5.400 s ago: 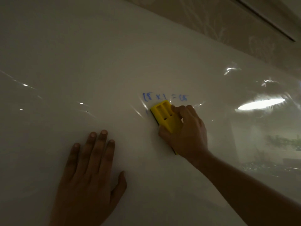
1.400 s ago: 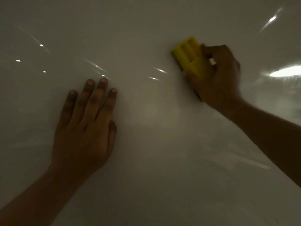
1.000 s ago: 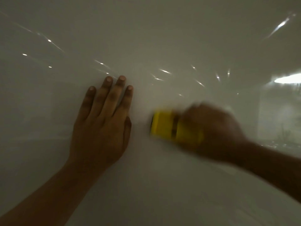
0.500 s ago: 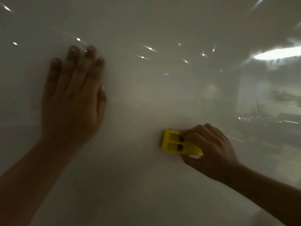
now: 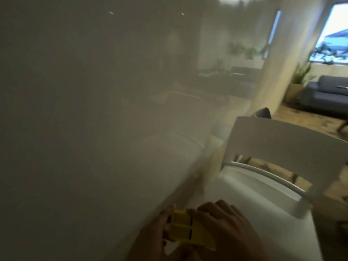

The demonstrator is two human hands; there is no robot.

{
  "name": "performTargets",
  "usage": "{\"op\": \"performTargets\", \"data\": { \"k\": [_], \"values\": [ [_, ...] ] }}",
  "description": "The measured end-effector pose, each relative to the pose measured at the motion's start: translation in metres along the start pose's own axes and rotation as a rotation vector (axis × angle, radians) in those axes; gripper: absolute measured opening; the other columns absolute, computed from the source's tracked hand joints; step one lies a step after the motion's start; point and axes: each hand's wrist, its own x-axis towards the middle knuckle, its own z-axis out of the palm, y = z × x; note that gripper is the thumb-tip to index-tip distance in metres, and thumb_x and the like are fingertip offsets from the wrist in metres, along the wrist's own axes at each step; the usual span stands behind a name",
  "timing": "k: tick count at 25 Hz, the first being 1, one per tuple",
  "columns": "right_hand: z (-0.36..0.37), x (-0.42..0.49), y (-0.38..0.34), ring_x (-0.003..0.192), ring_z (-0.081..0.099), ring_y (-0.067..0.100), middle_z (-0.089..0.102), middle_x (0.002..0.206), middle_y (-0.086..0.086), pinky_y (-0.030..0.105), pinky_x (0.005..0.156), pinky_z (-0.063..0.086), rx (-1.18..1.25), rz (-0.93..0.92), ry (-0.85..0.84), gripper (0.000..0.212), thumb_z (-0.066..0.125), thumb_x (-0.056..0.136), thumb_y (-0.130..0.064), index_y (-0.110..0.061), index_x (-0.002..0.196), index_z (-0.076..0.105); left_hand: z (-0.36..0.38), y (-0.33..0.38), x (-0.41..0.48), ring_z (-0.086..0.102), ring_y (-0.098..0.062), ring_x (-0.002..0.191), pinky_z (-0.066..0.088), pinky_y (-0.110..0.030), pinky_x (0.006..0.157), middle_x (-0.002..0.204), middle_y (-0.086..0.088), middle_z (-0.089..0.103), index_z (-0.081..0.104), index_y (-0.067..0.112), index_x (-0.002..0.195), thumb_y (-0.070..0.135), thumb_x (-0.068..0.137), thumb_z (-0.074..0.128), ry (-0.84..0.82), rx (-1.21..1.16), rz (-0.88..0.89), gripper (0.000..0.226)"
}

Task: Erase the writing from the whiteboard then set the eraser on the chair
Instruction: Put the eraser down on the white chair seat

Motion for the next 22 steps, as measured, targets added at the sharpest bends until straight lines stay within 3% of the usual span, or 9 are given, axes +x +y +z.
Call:
{"op": "performTargets", "data": {
  "k": [3,5,7,9,10,13,16,19,22],
  "values": [
    [0.007,-0.037,0.058,0.081,0.064,0.010,0.066,0.102,-0.017,0.026,0.059,0.053,0.027,0.166,-0.033,0.060,0.052,0.067,-0.065,-0.040,0.122,0.057,0.060,0.018,0.053,0.072,0.000,0.080,0.057,-0.014,0.067,0.114,0.016,0.073,0.057,0.041,0.137,0.046,0.054,0.086,-0.031,-0.187,-0.077,0.089],
    [0.011,-0.061,0.101,0.091,0.063,0.011,0.063,0.112,-0.019,0.025,0.068,0.052,0.071,0.301,-0.050,0.065,0.056,0.068,-0.065,-0.042,0.129,0.052,0.103,0.029,0.087,0.074,0.003,0.084,0.056,-0.012,0.069,0.108,0.013,0.077,0.062,0.046,0.124,0.044,0.051,0.089,-0.108,-0.214,-0.065,0.078],
    [0.022,-0.085,0.145,0.124,0.048,0.008,0.045,0.138,-0.027,0.025,0.092,0.042,0.145,0.462,-0.042,0.077,0.058,0.071,-0.067,-0.047,0.142,0.036,0.145,0.033,0.128,0.076,-0.004,0.089,0.059,-0.019,0.075,0.104,0.011,0.080,0.064,0.050,0.115,0.037,0.058,0.092,-0.151,-0.255,-0.103,0.064],
    [0.042,-0.106,0.182,0.142,0.016,0.002,0.016,0.151,-0.029,0.030,0.113,0.024,0.400,0.776,-0.017,0.096,0.067,0.073,-0.065,-0.043,0.151,0.015,0.186,0.028,0.171,0.077,-0.011,0.093,0.063,-0.028,0.081,0.103,0.007,0.079,0.063,0.051,0.115,0.028,0.068,0.089,-0.174,-0.273,-0.130,0.058],
    [0.055,-0.116,0.199,0.144,0.016,0.006,0.016,0.154,-0.023,0.034,0.116,0.024,0.583,0.979,0.018,0.102,0.074,0.074,-0.057,-0.036,0.153,0.014,0.206,0.025,0.190,0.077,-0.014,0.095,0.064,-0.033,0.084,0.106,0.006,0.078,0.062,0.051,0.118,0.028,0.068,0.087,-0.184,-0.265,-0.146,0.060],
    [0.102,-0.138,0.246,0.135,0.040,0.027,0.030,0.157,0.005,0.045,0.108,0.042,1.141,1.418,0.013,0.095,0.077,0.079,-0.042,-0.019,0.153,0.021,0.267,0.003,0.235,0.073,-0.013,0.089,0.062,-0.029,0.084,0.108,-0.004,0.075,0.058,0.027,0.144,0.019,0.078,0.087,-0.239,-0.255,-0.234,0.073],
    [0.150,-0.156,0.282,0.131,0.045,0.030,0.037,0.153,0.010,0.051,0.107,0.043,1.191,1.523,0.015,0.091,0.073,0.079,-0.049,-0.013,0.151,0.028,0.314,-0.016,0.260,0.067,-0.016,0.084,0.058,-0.025,0.079,0.109,-0.016,0.071,0.040,0.013,0.158,0.008,0.088,0.077,-0.291,-0.202,-0.391,0.079],
    [0.174,-0.155,0.294,0.125,0.051,0.028,0.048,0.143,0.009,0.050,0.105,0.045,1.229,1.575,0.061,0.087,0.075,0.076,-0.048,-0.011,0.145,0.038,0.339,-0.033,0.271,0.067,-0.037,0.113,0.056,-0.050,0.102,0.133,-0.025,0.065,0.044,0.005,0.148,0.015,0.088,0.079,-0.228,-0.139,-0.525,0.070],
    [0.189,-0.153,0.303,0.113,0.056,0.026,0.054,0.131,0.008,0.043,0.093,0.051,1.243,1.651,0.074,0.076,0.078,0.073,-0.045,-0.009,0.135,0.051,0.352,-0.038,0.278,0.065,-0.038,0.116,0.056,-0.046,0.098,0.129,-0.020,0.066,0.056,0.003,0.129,0.023,0.086,0.081,-0.233,-0.026,-0.503,0.054]
  ]
}}
